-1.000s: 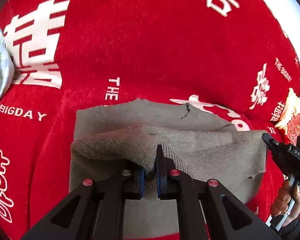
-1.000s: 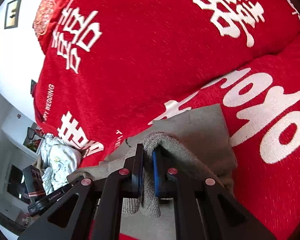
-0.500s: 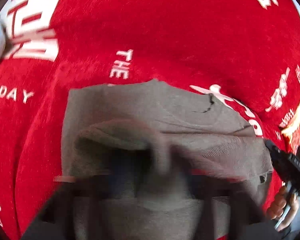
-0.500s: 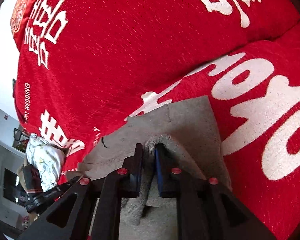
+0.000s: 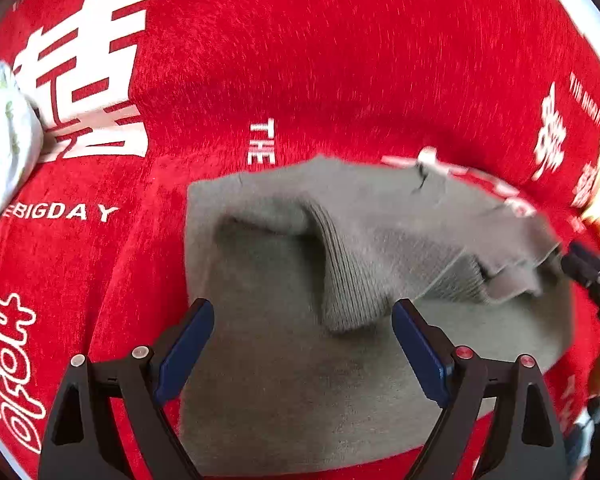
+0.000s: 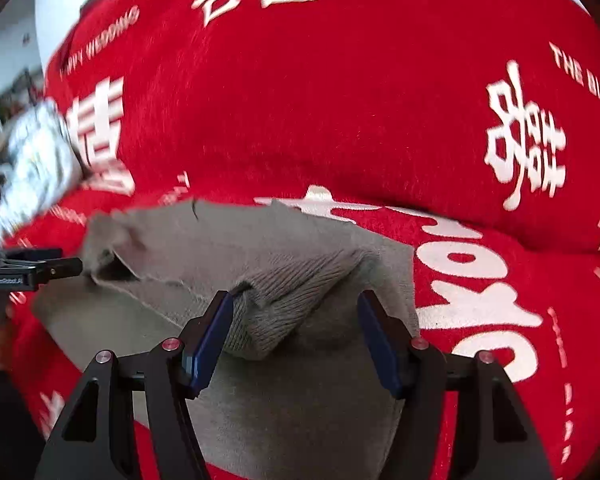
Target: Fold small clothes
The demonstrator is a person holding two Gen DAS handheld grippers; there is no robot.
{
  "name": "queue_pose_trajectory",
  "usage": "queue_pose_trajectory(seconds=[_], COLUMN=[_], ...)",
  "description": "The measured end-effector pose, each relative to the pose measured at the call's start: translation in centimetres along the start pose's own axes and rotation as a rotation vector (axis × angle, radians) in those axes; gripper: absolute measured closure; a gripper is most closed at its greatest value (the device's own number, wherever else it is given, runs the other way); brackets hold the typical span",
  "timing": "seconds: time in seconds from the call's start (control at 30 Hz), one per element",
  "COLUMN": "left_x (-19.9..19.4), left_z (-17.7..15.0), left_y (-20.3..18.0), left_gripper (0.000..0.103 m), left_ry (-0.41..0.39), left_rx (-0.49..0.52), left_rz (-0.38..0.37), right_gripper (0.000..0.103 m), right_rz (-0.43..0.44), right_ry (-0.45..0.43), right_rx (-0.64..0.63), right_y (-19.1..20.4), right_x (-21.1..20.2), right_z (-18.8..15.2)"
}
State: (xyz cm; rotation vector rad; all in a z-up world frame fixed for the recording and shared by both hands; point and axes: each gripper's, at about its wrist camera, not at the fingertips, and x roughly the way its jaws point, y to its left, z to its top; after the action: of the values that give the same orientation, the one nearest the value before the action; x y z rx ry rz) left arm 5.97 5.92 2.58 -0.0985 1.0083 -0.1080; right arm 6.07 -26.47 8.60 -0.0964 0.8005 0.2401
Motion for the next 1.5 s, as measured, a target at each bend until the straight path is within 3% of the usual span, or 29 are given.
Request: queue_pose_trajectory(seconds=[0.17, 0.3, 0.4, 0.47, 0.5, 0.67, 0.87, 0.9, 0.93, 1.03, 1.27, 1.3, 1.37, 1.4, 1.43, 1.5], left_x=[1.0, 0.2, 0.1, 1.2, 1.8, 1.8, 2.3, 2.4, 2.5, 3.0, 3.0, 2.9, 2.8, 2.7, 2.5, 2.1], left_z=[0.5, -0.3, -1.0, -0.8, -0.6, -0.4, -0.7, -0.5, -0.3, 1.0, 6.2, 7.3, 8.5, 8.7, 8.9, 8.8], left_y=[-1.3, -2.6, -3.1, -2.9, -2.7, -2.7, -3.3, -3.4, -3.3, -2.6, -0.1, 0.5, 1.5, 1.9, 2.5, 3.2], left_gripper=[0.012, 0.012, 0.012, 0.012, 0.012, 0.012, 0.012, 0.012, 0.012, 0.012, 0.012, 0.012, 0.012, 0.012, 0.012, 0.012], left_ry=[0.007, -0.005, -0.022, 0.011, 0.032, 0.035, 0.038, 0.039, 0.036, 0.029, -0.018, -0.03, -0.04, -0.042, -0.047, -0.062], left_rx=[-0.014, 0.049, 0.097, 0.081, 0.058, 0.055, 0.102, 0.103, 0.099, 0.048, -0.153, -0.195, -0.265, -0.286, -0.309, -0.315], left_rz=[0.014, -0.012, 0.023, 0.028, 0.019, -0.021, 0.006, 0.01, 0.018, 0.05, 0.033, 0.039, 0.03, 0.027, 0.026, 0.036], right_gripper=[0.034, 0.034, 0.035, 0.047, 0.062, 0.064, 0.063, 0.066, 0.077, 0.093, 0.095, 0.093, 0.071, 0.05, 0.034, 0.026], right_rz=[-0.051, -0.066, -0.061, -0.065, -0.051, -0.009, -0.077, -0.072, -0.066, -0.091, -0.014, 0.014, 0.077, 0.086, 0.076, 0.047], right_ry=[0.018, 0.023, 0.002, 0.028, 0.046, 0.065, 0.097, 0.104, 0.092, 0.046, -0.02, -0.017, 0.017, 0.037, 0.029, -0.045], right_rx=[-0.02, -0.053, -0.066, -0.042, -0.026, -0.052, -0.101, -0.089, -0.084, -0.044, 0.141, 0.18, 0.258, 0.301, 0.325, 0.35], right_y=[0.9, 1.2, 1.2, 0.8, 0.6, 1.4, 1.8, 1.6, 1.5, 0.8, -2.8, -3.4, -4.7, -5.5, -6.0, -6.9], right_x=[1.7, 1.2, 0.7, 1.8, 2.3, 2.2, 3.4, 3.6, 3.5, 3.1, 4.0, 4.7, 6.2, 6.8, 6.9, 5.8], right_z=[0.5, 0.3, -0.3, -0.2, -0.2, -0.3, -0.6, -0.7, -0.7, -0.1, 4.6, 5.6, 7.1, 7.8, 8.0, 8.1])
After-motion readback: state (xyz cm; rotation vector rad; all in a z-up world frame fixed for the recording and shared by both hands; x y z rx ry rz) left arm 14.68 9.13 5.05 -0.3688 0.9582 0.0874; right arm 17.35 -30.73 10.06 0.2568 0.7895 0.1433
